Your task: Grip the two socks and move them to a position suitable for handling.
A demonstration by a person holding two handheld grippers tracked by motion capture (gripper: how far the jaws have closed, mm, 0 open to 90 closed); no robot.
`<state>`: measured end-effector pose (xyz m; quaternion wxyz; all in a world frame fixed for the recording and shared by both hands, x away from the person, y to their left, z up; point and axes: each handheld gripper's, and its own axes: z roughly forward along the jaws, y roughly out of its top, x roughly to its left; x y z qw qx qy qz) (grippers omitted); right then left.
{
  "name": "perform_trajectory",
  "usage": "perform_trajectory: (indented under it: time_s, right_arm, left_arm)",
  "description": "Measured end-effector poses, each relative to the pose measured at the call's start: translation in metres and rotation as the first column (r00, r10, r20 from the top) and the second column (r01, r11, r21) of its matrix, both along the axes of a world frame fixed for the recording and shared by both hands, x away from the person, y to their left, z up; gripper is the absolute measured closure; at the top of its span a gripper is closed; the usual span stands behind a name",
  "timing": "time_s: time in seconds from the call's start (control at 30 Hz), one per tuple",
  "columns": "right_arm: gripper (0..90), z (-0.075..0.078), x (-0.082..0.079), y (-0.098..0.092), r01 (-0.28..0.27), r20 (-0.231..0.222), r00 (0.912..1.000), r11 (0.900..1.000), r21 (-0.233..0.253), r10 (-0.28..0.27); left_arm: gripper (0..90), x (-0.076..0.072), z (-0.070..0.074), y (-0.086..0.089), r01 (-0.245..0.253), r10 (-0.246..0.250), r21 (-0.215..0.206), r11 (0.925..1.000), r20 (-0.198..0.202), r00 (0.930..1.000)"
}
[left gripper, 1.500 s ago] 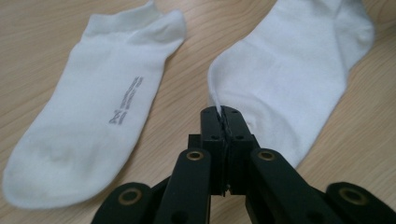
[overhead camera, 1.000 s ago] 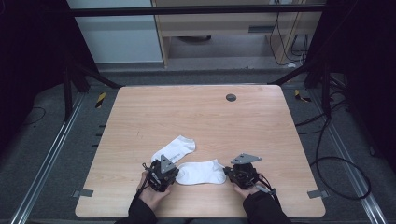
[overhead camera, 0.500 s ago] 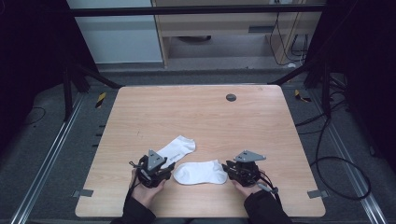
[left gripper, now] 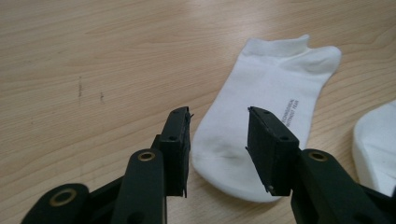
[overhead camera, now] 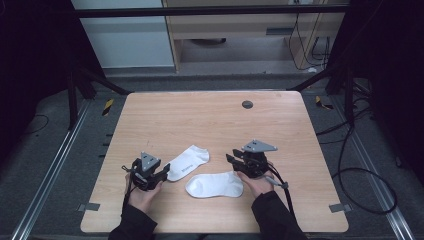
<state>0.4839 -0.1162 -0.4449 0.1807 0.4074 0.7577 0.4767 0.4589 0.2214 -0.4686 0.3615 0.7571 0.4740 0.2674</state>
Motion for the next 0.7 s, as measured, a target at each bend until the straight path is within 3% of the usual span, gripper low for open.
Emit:
perform_trajectory:
  time_s: [0.17, 0.37, 0.7]
  right_arm:
    - [60.2, 0.002, 0.021, 0.018, -0.012, -0.010, 0.9999, 1.000, 0.005, 0.012]
    - [57.8, -0.008, 0.043, 0.044, -0.013, -0.031, 0.9995, 1.000, -0.027, 0.012]
    - [58.7, -0.021, 0.062, 0.068, -0.015, -0.065, 0.9979, 0.998, -0.067, 0.010]
  left_arm:
    - [58.7, 0.005, -0.006, 0.007, -0.021, 0.021, 0.009, 0.9997, -0.020, 0.9996]
    - [58.7, 0.008, -0.010, 0.010, -0.039, 0.039, 0.019, 0.9991, -0.033, 0.9987]
    - [59.1, 0.009, -0.014, 0.009, -0.035, 0.037, 0.033, 0.9988, -0.057, 0.9977]
